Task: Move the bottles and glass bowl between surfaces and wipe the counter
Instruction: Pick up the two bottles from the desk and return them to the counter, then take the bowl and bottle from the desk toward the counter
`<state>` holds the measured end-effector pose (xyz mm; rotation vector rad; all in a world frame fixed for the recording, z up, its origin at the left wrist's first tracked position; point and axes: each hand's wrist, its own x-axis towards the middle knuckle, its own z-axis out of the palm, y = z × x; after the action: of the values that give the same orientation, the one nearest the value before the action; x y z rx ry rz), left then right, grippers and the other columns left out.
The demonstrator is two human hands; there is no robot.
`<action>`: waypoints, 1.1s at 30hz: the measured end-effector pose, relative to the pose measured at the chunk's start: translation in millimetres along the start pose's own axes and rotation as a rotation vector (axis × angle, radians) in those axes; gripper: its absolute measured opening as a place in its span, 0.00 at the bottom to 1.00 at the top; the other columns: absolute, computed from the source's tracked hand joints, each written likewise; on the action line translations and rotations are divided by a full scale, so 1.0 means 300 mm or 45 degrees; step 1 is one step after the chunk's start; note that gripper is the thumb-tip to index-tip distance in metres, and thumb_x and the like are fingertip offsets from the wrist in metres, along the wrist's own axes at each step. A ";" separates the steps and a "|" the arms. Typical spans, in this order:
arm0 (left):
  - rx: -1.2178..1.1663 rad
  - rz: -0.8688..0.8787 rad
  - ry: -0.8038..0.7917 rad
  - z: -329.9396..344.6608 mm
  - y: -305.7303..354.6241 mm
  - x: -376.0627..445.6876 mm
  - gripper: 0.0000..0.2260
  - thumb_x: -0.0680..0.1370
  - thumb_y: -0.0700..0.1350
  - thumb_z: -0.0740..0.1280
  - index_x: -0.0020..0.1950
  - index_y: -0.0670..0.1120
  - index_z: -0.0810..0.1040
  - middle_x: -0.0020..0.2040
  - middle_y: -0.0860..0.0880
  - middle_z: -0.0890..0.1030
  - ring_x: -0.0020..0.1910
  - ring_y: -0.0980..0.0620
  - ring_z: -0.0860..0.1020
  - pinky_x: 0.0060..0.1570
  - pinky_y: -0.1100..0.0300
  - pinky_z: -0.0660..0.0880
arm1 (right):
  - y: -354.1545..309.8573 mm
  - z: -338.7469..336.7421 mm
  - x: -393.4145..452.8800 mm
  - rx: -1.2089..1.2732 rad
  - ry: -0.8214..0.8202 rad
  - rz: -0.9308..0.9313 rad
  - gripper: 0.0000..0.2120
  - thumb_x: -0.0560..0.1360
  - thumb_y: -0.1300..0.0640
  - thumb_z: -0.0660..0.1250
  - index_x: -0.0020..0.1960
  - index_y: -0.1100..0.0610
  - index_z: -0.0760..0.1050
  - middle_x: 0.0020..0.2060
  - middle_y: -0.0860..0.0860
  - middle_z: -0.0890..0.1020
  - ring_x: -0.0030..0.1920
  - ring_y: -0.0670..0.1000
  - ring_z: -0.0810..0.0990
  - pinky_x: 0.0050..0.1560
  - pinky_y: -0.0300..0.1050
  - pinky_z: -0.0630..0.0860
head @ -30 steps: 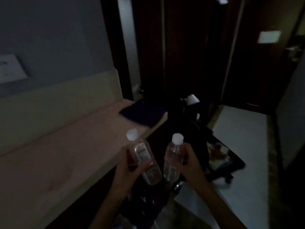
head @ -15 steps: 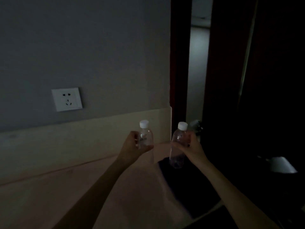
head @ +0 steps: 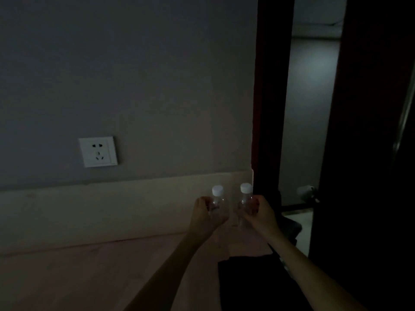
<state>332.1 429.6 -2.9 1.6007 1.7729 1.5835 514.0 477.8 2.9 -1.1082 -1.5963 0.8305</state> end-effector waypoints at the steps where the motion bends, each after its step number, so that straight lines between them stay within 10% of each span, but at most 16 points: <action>1: 0.031 0.005 -0.008 0.011 -0.010 0.003 0.16 0.64 0.49 0.79 0.44 0.49 0.74 0.47 0.49 0.77 0.44 0.55 0.78 0.43 0.59 0.76 | 0.010 0.001 0.003 0.016 -0.005 0.010 0.30 0.65 0.52 0.80 0.62 0.56 0.72 0.55 0.50 0.80 0.56 0.50 0.78 0.51 0.37 0.72; 12: 0.147 0.031 0.024 0.032 0.014 -0.021 0.22 0.67 0.41 0.79 0.52 0.46 0.69 0.55 0.43 0.73 0.53 0.48 0.75 0.52 0.60 0.73 | 0.012 -0.027 -0.033 0.133 -0.091 0.038 0.44 0.57 0.41 0.78 0.67 0.54 0.66 0.56 0.50 0.79 0.54 0.49 0.79 0.45 0.33 0.72; 18: 0.275 -0.070 -0.004 0.003 0.016 -0.057 0.37 0.64 0.46 0.82 0.66 0.36 0.68 0.63 0.41 0.68 0.62 0.45 0.73 0.58 0.55 0.74 | 0.032 -0.061 -0.051 0.099 0.080 0.026 0.40 0.63 0.49 0.80 0.68 0.58 0.66 0.59 0.53 0.76 0.58 0.51 0.77 0.56 0.43 0.74; 22: 0.069 -0.236 0.198 -0.088 0.032 -0.148 0.39 0.63 0.51 0.82 0.65 0.36 0.67 0.57 0.40 0.72 0.57 0.42 0.75 0.54 0.54 0.75 | -0.032 -0.070 -0.198 0.307 0.123 0.080 0.26 0.66 0.59 0.79 0.58 0.58 0.69 0.51 0.52 0.77 0.48 0.46 0.78 0.45 0.28 0.73; 27: -0.233 -0.316 0.306 -0.295 0.098 -0.537 0.20 0.74 0.48 0.74 0.61 0.41 0.72 0.51 0.49 0.79 0.54 0.52 0.78 0.56 0.48 0.79 | -0.157 0.052 -0.541 0.521 -0.206 0.018 0.13 0.72 0.58 0.73 0.53 0.55 0.73 0.47 0.50 0.81 0.41 0.36 0.79 0.44 0.29 0.74; 33: 0.001 -0.411 1.035 -0.494 0.109 -1.266 0.05 0.78 0.39 0.69 0.52 0.41 0.74 0.43 0.52 0.79 0.42 0.67 0.77 0.44 0.72 0.72 | -0.186 0.205 -1.159 0.741 -1.067 0.158 0.06 0.75 0.56 0.70 0.51 0.53 0.76 0.49 0.52 0.83 0.52 0.49 0.82 0.51 0.42 0.79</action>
<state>367.5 31.0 -88.0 0.6094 2.2312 2.2175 474.9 132.3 -80.6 -0.4375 -1.7437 1.8672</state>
